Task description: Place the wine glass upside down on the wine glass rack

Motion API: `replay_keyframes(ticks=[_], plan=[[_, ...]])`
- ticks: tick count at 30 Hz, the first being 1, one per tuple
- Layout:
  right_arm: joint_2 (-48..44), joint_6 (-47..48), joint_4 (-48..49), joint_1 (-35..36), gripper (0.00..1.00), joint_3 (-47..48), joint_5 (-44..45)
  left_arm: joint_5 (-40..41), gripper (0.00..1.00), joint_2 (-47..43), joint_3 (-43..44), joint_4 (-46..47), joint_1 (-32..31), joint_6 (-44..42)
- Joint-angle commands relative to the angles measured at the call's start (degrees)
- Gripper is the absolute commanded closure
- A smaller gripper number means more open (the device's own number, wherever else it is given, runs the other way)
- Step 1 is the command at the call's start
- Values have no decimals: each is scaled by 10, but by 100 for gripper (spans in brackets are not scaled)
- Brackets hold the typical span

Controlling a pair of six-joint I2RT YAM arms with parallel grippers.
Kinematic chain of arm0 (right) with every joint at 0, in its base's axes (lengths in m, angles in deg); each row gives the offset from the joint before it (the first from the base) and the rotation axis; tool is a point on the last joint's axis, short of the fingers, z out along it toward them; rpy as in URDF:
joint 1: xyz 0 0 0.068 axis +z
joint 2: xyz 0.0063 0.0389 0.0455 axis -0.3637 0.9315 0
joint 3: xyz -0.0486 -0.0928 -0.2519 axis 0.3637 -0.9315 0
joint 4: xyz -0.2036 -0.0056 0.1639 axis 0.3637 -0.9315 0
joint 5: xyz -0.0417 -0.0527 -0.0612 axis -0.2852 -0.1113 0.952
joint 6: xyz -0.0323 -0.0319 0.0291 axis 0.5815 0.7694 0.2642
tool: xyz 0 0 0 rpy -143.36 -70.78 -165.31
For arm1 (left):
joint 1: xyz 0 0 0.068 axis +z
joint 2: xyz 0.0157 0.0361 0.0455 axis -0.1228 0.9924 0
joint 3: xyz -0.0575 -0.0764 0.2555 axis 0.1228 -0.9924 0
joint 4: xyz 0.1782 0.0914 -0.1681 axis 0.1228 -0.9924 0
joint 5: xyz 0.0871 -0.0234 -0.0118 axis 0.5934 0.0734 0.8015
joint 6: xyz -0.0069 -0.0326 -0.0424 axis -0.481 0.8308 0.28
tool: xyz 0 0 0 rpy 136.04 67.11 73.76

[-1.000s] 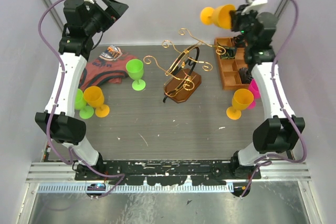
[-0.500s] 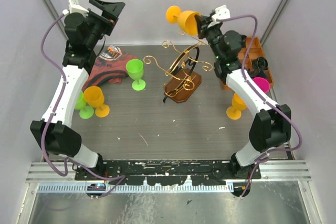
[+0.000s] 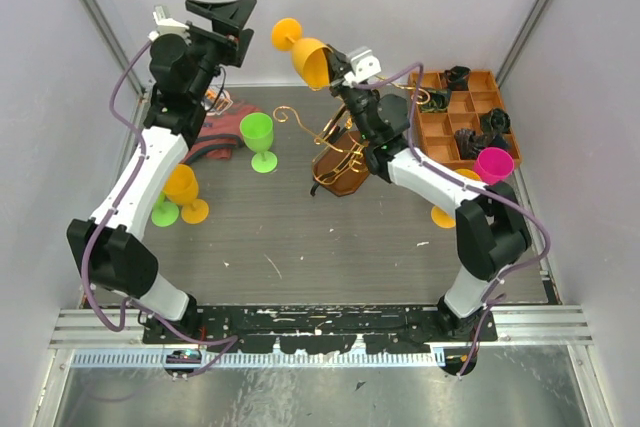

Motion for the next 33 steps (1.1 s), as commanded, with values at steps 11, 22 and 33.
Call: replay_keyframes(ticks=[11, 22, 33], plan=[[45, 66, 130, 30, 100, 42, 2, 2, 0, 12, -18, -41, -20, 16], [43, 45, 109, 31, 99, 60, -72, -31, 4, 43, -9, -44, -30, 23], [34, 48, 88, 39, 99, 51, -91, -28, 26, 50, -23, -17, -34, 65]])
